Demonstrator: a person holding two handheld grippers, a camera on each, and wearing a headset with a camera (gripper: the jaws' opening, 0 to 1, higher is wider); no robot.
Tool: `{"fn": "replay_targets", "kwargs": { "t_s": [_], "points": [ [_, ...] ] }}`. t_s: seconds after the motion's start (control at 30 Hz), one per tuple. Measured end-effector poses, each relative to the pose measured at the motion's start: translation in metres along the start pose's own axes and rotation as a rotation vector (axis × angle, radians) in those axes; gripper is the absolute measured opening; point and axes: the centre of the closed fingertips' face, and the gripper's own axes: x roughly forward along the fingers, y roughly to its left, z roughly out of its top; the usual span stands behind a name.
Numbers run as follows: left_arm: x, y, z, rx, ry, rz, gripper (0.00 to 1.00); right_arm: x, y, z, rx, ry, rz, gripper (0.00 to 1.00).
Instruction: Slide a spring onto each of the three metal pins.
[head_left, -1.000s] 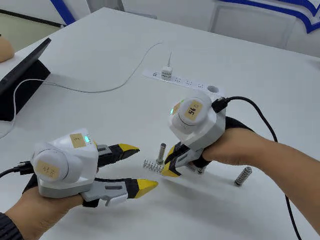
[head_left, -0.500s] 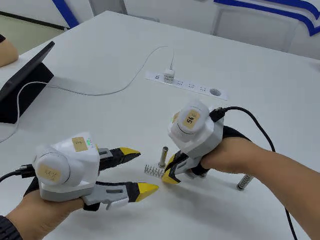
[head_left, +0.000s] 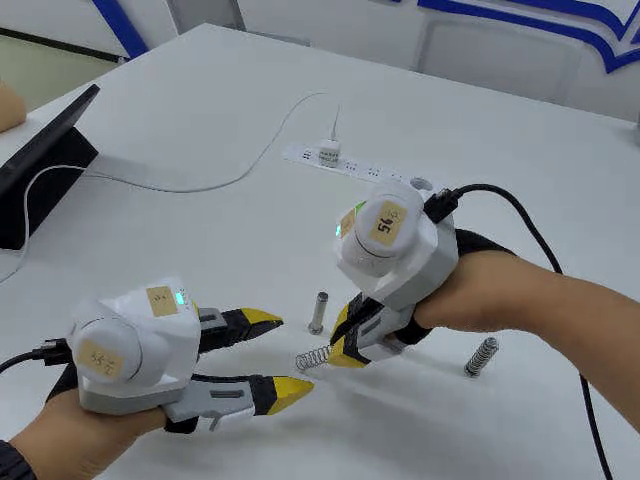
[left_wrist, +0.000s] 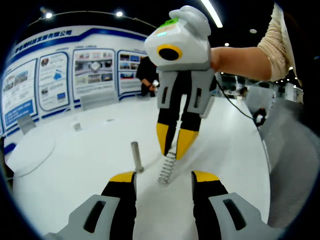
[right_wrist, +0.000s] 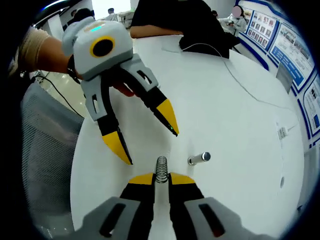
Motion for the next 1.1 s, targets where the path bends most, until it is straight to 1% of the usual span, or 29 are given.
{"fn": "replay_targets", "kwargs": {
  "t_s": [0.17, 0.23, 0.33, 0.4, 0.57, 0.7, 0.77, 0.97, 1.03, 1.1],
  "points": [
    [0.005, -0.009, 0.0, 0.015, -0.001, -0.024, 0.4, -0.008, 0.007, 0.001, -0.026, 0.02, 0.012, 0.11],
    [0.008, -0.014, 0.001, 0.029, -0.003, -0.039, 0.39, -0.012, 0.011, 0.005, -0.029, 0.016, 0.018, 0.11],
    [0.011, -0.017, 0.003, 0.046, -0.006, -0.049, 0.35, -0.015, 0.016, 0.008, -0.032, 0.018, 0.03, 0.11],
    [0.012, -0.018, 0.004, 0.058, -0.009, -0.053, 0.32, -0.016, 0.018, 0.01, -0.034, 0.024, 0.032, 0.11],
    [0.014, -0.022, 0.003, 0.102, -0.005, -0.066, 0.24, -0.023, 0.021, 0.016, -0.034, 0.017, 0.041, 0.11],
    [0.014, -0.023, 0.003, 0.125, -0.007, -0.068, 0.16, -0.025, 0.022, 0.016, -0.043, 0.027, 0.039, 0.11],
    [0.015, -0.023, 0.004, 0.13, -0.012, -0.067, 0.12, -0.026, 0.023, 0.017, -0.041, 0.027, 0.043, 0.11],
    [0.016, -0.025, 0.007, 0.118, -0.025, -0.077, 0.11, -0.028, 0.025, 0.026, -0.056, 0.004, 0.034, 0.11],
    [0.015, -0.024, 0.008, 0.114, -0.03, -0.073, 0.11, -0.029, 0.023, 0.028, -0.068, -0.005, 0.026, 0.12],
    [0.015, -0.023, 0.009, 0.098, -0.036, -0.073, 0.11, -0.03, 0.024, 0.029, -0.069, -0.012, 0.029, 0.12]
  ]
}}
